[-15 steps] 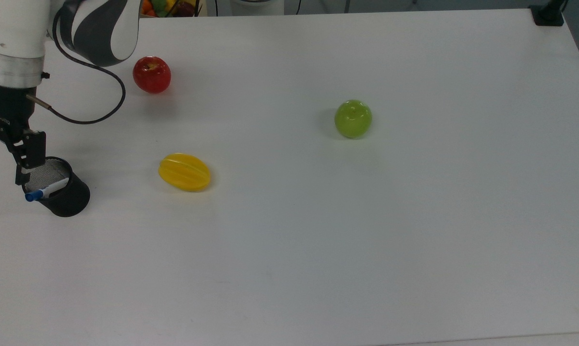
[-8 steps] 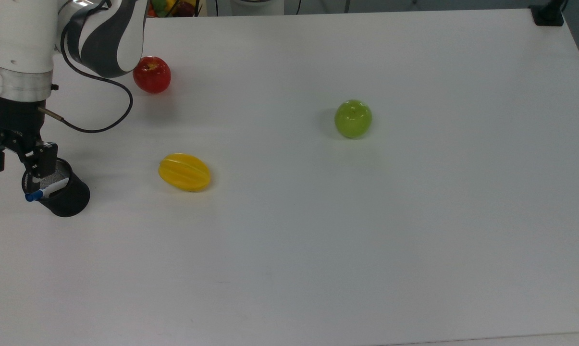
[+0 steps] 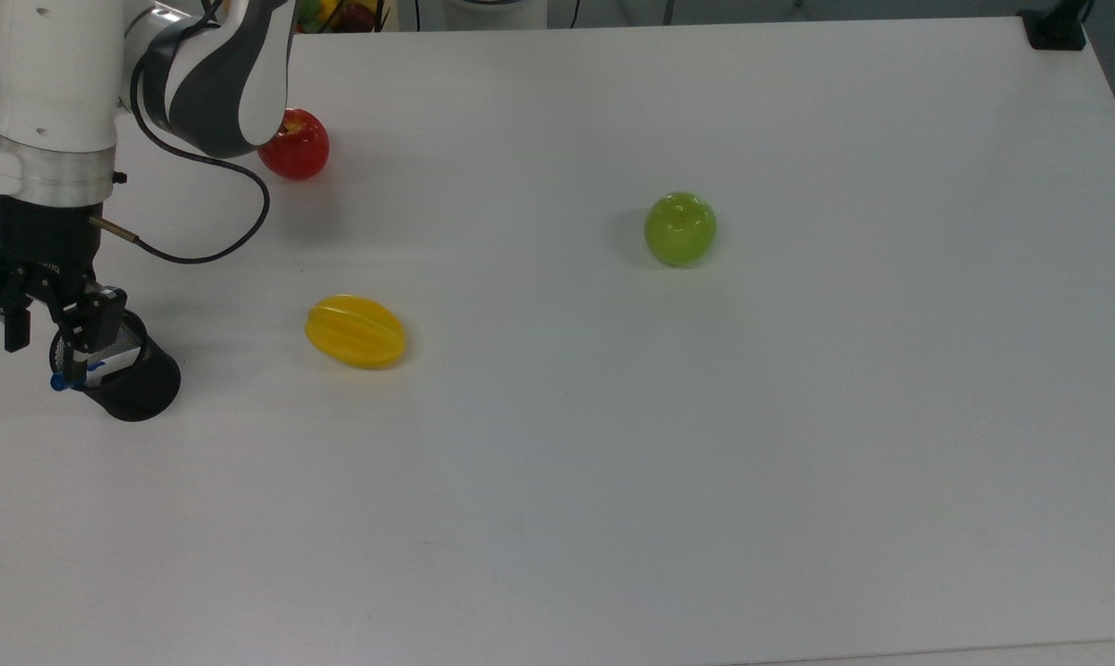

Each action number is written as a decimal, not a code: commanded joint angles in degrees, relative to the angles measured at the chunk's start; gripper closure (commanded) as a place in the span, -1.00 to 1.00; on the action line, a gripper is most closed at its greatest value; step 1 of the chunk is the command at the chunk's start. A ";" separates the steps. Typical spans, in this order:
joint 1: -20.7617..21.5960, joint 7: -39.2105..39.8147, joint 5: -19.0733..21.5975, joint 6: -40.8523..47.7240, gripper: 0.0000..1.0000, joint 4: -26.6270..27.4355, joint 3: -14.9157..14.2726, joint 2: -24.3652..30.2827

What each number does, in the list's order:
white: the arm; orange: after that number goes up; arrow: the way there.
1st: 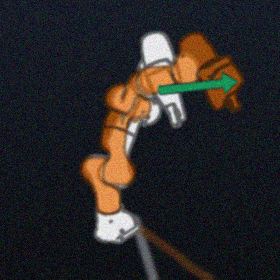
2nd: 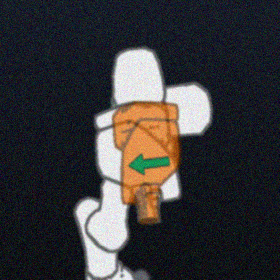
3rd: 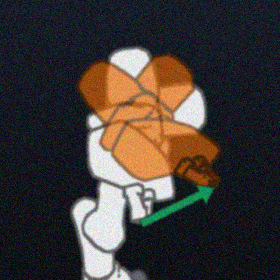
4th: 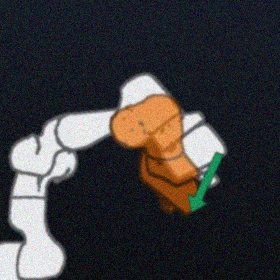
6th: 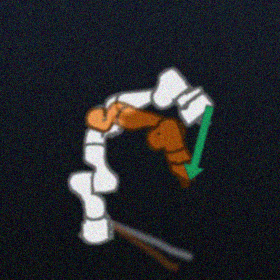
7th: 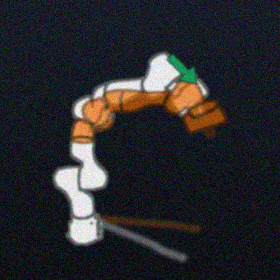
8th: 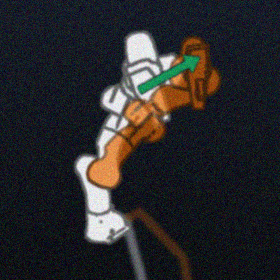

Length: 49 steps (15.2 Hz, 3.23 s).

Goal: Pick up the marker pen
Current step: 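Lower the open gripper onto the marker in the pen cup, then close the gripper on the marker's cap end, then lift the marker up out of the pen cup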

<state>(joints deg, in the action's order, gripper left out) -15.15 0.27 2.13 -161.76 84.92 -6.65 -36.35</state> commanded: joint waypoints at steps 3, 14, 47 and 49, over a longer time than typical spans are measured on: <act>0.74 1.66 -0.81 -1.72 -0.34 -0.28 -0.21 -0.48; 0.74 2.46 -2.13 -1.81 0.16 -0.28 -0.21 -0.92; 3.81 2.72 4.71 14.86 0.94 -0.11 1.72 13.58; 4.60 2.72 7.52 21.19 0.94 0.33 2.78 16.21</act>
<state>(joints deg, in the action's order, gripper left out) -12.01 2.86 5.94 -149.65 82.75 -4.91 -25.29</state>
